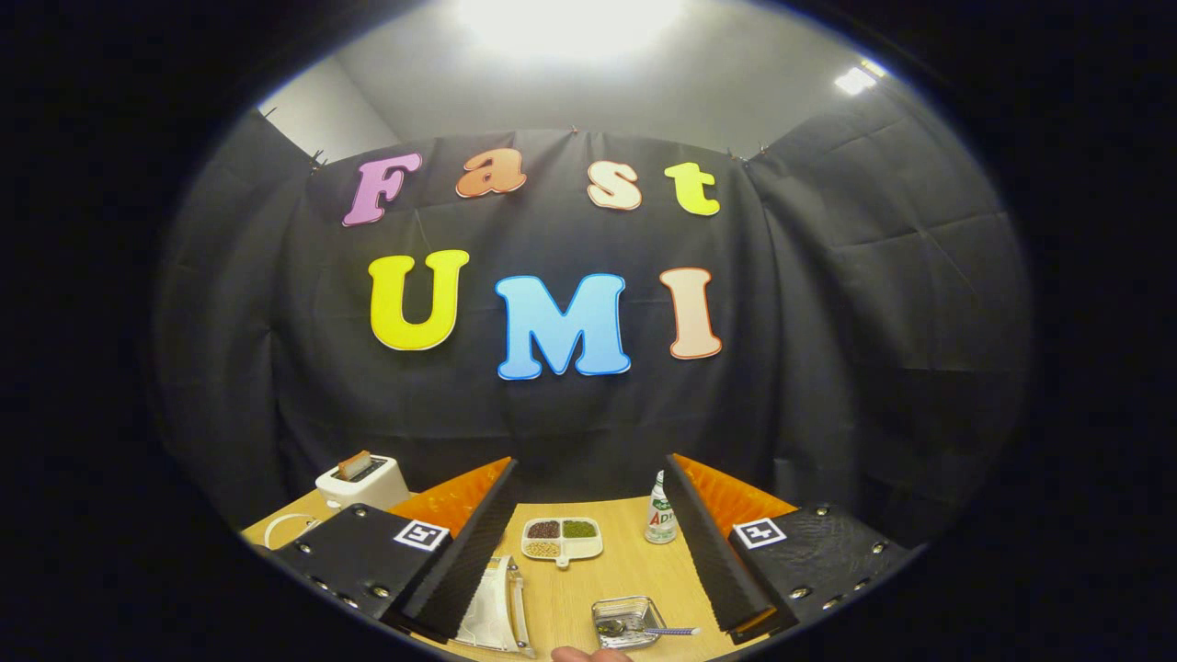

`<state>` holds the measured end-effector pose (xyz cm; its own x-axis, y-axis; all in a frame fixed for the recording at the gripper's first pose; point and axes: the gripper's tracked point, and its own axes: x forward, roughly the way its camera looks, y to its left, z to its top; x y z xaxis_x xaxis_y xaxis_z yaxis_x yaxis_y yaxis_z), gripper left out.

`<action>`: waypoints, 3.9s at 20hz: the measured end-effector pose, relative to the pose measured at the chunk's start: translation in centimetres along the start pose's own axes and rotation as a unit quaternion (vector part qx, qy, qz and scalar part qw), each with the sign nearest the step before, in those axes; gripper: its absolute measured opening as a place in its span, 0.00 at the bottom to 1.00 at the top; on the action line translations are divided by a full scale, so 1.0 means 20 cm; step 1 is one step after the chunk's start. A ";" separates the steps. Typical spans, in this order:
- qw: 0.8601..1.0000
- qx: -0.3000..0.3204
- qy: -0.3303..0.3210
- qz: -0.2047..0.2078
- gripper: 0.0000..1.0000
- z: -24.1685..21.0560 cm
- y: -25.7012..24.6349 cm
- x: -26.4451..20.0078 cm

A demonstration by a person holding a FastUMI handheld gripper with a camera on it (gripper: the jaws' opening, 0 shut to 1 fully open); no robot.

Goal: Take the plate from the dish rack, then take the spoon from the basket and place it into the plate.

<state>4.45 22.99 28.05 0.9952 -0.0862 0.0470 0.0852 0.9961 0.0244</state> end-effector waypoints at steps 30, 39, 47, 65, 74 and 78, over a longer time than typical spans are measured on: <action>0.899 0.038 0.426 0.088 0.77 -0.81 0.80 0.22; 0.864 -0.006 0.503 0.017 0.37 -1.02 0.76 0.25; 0.846 -0.094 0.522 -0.057 0.15 -0.95 0.72 0.24; 0.863 -0.143 0.479 -0.070 0.15 -0.60 0.66 0.30; 0.877 -0.056 0.476 -0.014 0.14 -0.47 0.44 0.10; 0.878 0.001 0.478 0.031 0.14 -0.46 0.34 -0.01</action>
<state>5.26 29.92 19.10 0.5848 0.0262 -0.8107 0.0293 0.9981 0.0534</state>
